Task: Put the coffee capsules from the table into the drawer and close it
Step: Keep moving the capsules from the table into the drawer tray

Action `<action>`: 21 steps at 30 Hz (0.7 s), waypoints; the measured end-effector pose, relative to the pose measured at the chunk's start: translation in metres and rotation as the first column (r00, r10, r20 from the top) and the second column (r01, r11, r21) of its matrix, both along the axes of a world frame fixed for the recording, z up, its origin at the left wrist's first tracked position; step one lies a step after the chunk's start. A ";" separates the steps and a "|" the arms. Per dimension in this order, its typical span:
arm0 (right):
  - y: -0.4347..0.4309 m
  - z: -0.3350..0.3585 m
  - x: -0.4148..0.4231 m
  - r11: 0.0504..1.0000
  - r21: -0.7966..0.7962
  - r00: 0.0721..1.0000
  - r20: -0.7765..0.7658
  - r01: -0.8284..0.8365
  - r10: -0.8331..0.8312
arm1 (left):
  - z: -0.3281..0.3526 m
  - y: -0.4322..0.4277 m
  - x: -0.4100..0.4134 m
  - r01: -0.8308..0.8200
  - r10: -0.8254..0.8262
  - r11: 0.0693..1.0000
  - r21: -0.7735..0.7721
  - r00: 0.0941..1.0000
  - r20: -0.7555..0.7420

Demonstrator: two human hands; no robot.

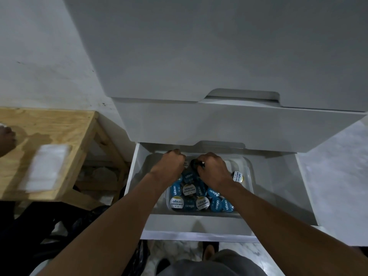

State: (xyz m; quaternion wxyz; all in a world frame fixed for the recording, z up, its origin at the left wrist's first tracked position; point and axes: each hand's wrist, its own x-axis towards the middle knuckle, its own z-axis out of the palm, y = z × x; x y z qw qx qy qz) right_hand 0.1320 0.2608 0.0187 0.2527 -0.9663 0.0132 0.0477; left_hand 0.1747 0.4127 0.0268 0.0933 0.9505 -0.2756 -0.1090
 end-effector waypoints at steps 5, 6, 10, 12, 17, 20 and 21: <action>0.001 0.000 -0.001 1.000 -0.014 1.000 0.005 0.000 0.000 | -0.001 0.004 -0.001 0.063 -0.066 0.997 0.053 0.997 0.039; 0.001 0.000 -0.001 1.000 -0.014 1.000 0.007 -0.002 0.002 | -0.001 0.005 -0.001 0.070 -0.073 0.995 0.065 0.996 0.047; 0.005 -0.002 0.001 1.000 -0.013 1.000 0.007 -0.009 0.009 | 0.006 0.005 -0.002 0.098 -0.111 0.987 0.126 0.989 0.098; 0.007 -0.004 0.001 1.000 -0.021 1.000 0.001 -0.012 0.012 | 0.008 0.006 -0.002 0.111 -0.131 0.980 0.164 0.984 0.118; 0.010 -0.006 0.004 0.999 -0.033 1.000 -0.004 -0.019 0.019 | 0.014 0.006 -0.003 0.106 -0.139 0.965 0.241 0.982 0.125; 0.010 -0.006 0.004 0.999 -0.038 1.000 -0.003 -0.027 0.027 | 0.016 0.004 -0.004 0.096 -0.137 0.958 0.271 0.981 0.136; 0.009 -0.006 0.003 0.999 -0.037 1.000 -0.004 -0.029 0.029 | 0.016 0.004 -0.004 0.092 -0.132 0.959 0.269 0.982 0.133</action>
